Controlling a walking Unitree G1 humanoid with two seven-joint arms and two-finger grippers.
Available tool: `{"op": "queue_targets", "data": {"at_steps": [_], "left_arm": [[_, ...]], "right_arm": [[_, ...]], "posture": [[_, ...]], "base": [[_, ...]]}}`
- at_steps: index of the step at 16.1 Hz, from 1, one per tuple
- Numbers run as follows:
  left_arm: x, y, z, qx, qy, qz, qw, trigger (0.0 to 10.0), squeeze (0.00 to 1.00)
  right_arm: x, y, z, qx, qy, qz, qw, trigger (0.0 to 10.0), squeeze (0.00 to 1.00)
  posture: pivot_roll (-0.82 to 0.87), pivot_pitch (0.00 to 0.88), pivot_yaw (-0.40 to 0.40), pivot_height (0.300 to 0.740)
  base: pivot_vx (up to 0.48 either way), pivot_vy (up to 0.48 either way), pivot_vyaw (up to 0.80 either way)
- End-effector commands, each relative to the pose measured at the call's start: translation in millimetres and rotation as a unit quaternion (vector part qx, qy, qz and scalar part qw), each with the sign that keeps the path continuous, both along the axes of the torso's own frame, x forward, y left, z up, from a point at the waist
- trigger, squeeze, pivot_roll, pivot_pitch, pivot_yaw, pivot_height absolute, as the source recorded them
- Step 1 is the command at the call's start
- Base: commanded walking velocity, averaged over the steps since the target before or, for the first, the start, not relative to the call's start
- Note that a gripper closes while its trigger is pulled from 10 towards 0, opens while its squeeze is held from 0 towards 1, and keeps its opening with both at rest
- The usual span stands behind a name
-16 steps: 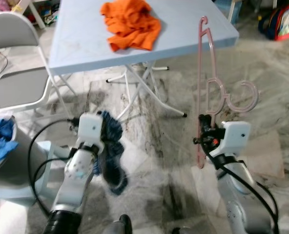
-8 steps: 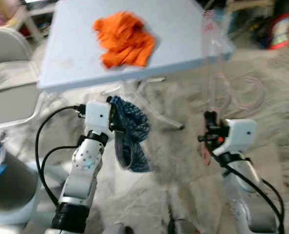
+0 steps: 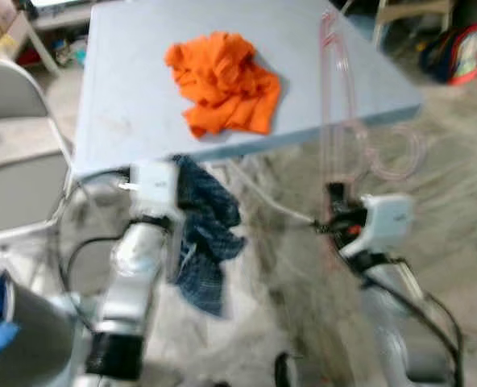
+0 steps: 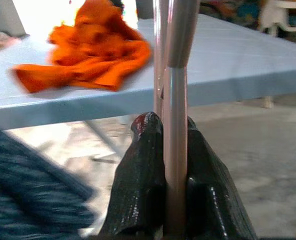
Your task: Hang hanger
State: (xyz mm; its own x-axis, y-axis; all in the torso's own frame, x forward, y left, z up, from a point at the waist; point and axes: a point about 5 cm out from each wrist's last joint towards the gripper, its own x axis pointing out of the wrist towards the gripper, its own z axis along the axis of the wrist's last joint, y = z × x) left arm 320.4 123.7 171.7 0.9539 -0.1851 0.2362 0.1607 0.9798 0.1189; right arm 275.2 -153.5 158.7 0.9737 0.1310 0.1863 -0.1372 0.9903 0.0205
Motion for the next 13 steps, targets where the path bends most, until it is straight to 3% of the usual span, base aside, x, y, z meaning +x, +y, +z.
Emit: {"op": "queue_targets", "data": {"at_steps": [1,5,9,11,13], "left_arm": [[1.0,9.2,9.1,0.003,-0.015,0.014,1.0,10.0,0.0],[2.1,9.4,7.9,0.002,-0.013,0.016,1.0,10.0,0.0],[9.0,-5.0,20.1,-0.003,-0.03,-0.006,1.0,10.0,0.0],[8.7,-16.7,19.6,0.016,-0.032,-0.041,0.999,10.0,0.0],[6.9,-17.5,13.1,0.024,-0.022,-0.044,0.999,10.0,0.0]], "right_arm": [[-0.9,5.5,7.1,0.007,-0.018,0.005,1.0,10.0,0.0],[0.2,6.2,11.6,-0.001,-0.032,-0.003,0.999,10.0,0.0],[3.4,7.9,15.8,-0.009,-0.045,-0.009,0.999,10.0,0.0],[4.8,7.0,16.5,-0.01,-0.047,-0.016,0.999,10.0,0.0],[5.1,6.8,15.9,-0.012,-0.046,-0.02,0.999,10.0,0.0]], "posture": [[0.03,0.217,0.052,0.74],[0.03,0.215,0.052,0.74],[0.03,0.208,0.051,0.74],[0.03,0.207,0.05,0.74],[0.03,0.209,0.05,0.74]], "base": [[0.394,0.27,0.0],[0.394,0.274,0.0],[0.407,0.19,0.0],[0.0,0.0,0.0],[0.0,0.0,0.0]]}}
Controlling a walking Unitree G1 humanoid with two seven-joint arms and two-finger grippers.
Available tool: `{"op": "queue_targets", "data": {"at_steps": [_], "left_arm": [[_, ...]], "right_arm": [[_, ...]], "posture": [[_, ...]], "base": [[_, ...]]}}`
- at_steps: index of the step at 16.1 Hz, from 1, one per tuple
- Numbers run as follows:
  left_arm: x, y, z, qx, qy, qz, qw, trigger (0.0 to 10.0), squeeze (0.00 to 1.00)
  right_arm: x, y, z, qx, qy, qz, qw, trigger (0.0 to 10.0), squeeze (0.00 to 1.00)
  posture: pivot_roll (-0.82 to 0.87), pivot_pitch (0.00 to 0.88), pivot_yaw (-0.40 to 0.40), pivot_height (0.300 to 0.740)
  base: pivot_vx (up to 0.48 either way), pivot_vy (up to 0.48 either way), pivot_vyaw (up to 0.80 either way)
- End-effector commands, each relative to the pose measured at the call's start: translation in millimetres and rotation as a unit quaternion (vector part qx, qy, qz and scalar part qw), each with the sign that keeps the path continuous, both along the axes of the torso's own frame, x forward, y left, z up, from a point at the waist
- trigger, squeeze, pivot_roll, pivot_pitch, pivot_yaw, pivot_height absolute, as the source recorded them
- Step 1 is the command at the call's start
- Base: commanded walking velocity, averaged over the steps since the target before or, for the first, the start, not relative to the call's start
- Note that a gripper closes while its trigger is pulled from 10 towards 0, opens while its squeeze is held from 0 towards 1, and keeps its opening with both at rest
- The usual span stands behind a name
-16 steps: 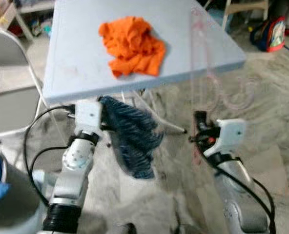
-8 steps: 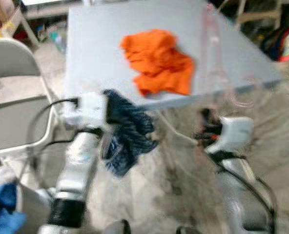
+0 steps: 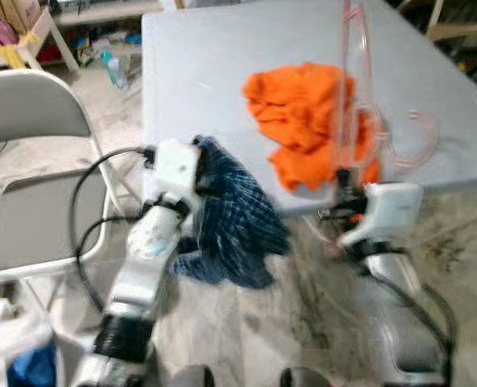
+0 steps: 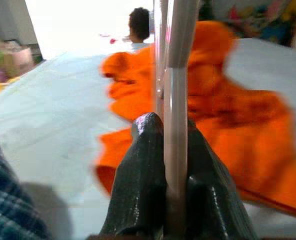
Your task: Hang hanger
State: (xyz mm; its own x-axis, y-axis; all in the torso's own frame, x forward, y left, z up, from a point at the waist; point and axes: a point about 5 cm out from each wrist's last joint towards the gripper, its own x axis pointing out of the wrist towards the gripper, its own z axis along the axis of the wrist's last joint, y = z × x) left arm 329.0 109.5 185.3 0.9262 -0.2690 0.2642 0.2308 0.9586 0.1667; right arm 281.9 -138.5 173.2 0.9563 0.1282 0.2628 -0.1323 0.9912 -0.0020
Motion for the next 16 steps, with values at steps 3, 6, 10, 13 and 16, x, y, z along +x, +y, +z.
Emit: {"op": "queue_targets", "data": {"at_steps": [3,6,10,13,16], "left_arm": [[-3.3,-3.7,-4.1,-0.01,0.005,-0.008,1.0,10.0,0.0],[-1.9,-2.4,-3.4,-0.007,0.003,-0.007,1.0,10.0,0.0],[-1.0,1.8,-3.4,-0.009,0.005,0.001,1.0,10.0,0.0],[-3.1,2.3,-4.7,-0.008,0.005,0.003,1.0,10.0,0.0],[-4.5,5.8,-5.1,-0.007,0.005,0.009,1.0,10.0,0.0]], "right_arm": [[-2.2,-7.9,-0.6,-0.008,-0.002,-0.02,1.0,10.0,0.0],[-1.0,-7.4,-0.7,-0.009,-0.003,-0.02,1.0,10.0,0.0],[-1.0,-8.2,-1.5,-0.009,-0.002,-0.024,1.0,10.0,0.0],[-2.2,-7.2,-1.6,-0.009,-0.002,-0.023,1.0,10.0,0.0],[-2.4,-9.0,-0.9,-0.012,-0.003,-0.023,1.0,10.0,0.0]], "posture": [[0.03,0.209,0.048,0.74],[0.03,0.208,0.049,0.74],[0.03,0.213,0.051,0.74],[0.04,0.216,0.048,0.74],[0.04,0.219,0.046,0.74]], "base": [[0.0,-0.099,0.0],[0.0,-0.287,0.0],[0.0,-0.308,0.0],[0.0,-0.326,0.0],[0.0,-0.335,0.0]]}}
